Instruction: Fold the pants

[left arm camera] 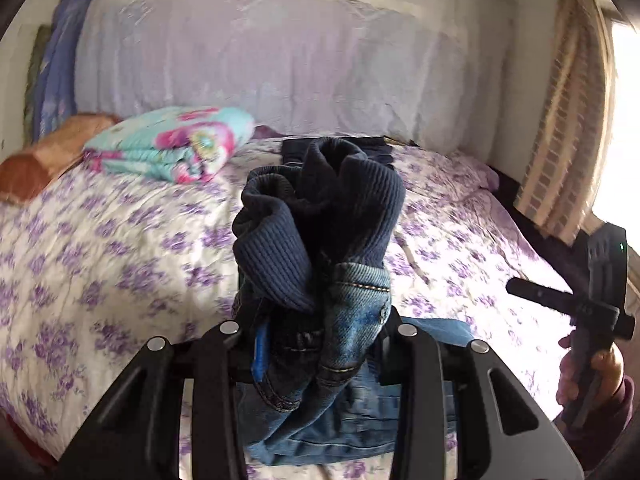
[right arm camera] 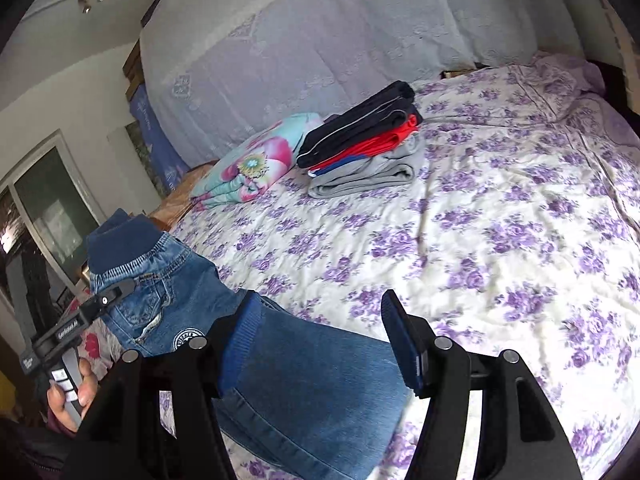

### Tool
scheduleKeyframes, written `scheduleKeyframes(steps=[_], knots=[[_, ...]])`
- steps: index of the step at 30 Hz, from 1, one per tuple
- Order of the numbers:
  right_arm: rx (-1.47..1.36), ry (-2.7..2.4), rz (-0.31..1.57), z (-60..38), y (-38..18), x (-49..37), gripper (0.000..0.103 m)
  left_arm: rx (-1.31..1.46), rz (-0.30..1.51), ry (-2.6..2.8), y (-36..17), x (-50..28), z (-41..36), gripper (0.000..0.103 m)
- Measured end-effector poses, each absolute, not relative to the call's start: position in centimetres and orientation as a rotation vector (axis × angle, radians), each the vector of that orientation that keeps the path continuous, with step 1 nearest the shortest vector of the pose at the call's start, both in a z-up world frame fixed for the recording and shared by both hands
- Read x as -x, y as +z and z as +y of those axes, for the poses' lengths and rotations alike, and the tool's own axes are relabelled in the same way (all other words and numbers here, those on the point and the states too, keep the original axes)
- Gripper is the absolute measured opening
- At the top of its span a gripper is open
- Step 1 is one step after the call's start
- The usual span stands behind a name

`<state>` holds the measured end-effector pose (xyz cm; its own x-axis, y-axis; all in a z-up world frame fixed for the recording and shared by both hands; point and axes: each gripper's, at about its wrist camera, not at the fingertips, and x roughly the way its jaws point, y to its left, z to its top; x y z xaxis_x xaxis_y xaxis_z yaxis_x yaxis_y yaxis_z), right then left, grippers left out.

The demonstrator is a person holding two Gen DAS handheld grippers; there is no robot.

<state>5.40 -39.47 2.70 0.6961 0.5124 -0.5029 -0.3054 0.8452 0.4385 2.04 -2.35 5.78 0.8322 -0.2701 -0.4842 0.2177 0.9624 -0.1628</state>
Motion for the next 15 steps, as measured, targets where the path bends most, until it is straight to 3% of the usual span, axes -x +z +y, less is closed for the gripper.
scheduleKeyframes(steps=[2, 4, 6, 8, 11, 15], knots=[[-0.417, 0.488, 0.69, -41.1, 1.7, -5.4, 0.065, 0.005, 0.537, -0.334, 5.1, -1.5, -6.5, 0.035], [-0.537, 0.572, 0.75, -42.0, 0.1, -5.8, 0.074, -0.115, 0.546, -0.377, 3.1, -0.8, -10.6, 0.034], [-0.673, 0.689, 0.799, -41.7, -1.4, -6.5, 0.091, -0.22, 0.558, -0.39, 0.5, -0.4, -13.4, 0.034], [-0.728, 0.756, 0.867, -40.4, -2.3, -7.4, 0.1, -0.26, 0.59, -0.395, -1.6, -0.4, -14.4, 0.035], [-0.687, 0.788, 0.999, -37.5, -3.2, -9.0, 0.1, -0.29, 0.561, -0.376, -2.4, 0.2, -14.5, 0.038], [-0.546, 0.846, 1.025, -33.5, -1.5, -9.7, 0.1, -0.348, 0.555, -0.366, -3.3, 0.5, -14.9, 0.044]])
